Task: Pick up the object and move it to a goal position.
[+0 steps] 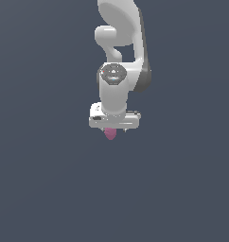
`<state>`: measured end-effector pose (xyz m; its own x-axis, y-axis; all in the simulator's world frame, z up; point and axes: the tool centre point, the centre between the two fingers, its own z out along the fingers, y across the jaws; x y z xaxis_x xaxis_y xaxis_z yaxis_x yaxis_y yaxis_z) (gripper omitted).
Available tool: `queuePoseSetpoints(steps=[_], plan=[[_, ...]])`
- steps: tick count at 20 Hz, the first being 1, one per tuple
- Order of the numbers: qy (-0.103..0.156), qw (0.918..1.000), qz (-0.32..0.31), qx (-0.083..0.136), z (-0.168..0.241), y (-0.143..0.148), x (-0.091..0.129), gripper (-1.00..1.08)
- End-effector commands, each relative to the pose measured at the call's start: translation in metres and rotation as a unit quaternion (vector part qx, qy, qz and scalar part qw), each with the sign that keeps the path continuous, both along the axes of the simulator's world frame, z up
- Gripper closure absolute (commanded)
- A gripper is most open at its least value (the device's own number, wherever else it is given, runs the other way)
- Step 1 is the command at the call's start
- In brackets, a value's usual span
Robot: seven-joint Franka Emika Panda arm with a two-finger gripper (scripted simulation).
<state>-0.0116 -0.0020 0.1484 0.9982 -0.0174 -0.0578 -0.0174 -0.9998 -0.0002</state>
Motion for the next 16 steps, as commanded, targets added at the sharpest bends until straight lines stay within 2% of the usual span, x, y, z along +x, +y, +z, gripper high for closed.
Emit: queuePoseSetpoints(steps=[1,9,16], plan=[[0.000,1.0000,0.000,0.000,0.000,0.000,0.000,-0.92],[-0.014,0.9999,-0.006,-0.001,0.010,0.001,0.008,-0.92],[-0.014,0.9998,-0.011,-0.001,0.010,0.000,0.006,-0.92]])
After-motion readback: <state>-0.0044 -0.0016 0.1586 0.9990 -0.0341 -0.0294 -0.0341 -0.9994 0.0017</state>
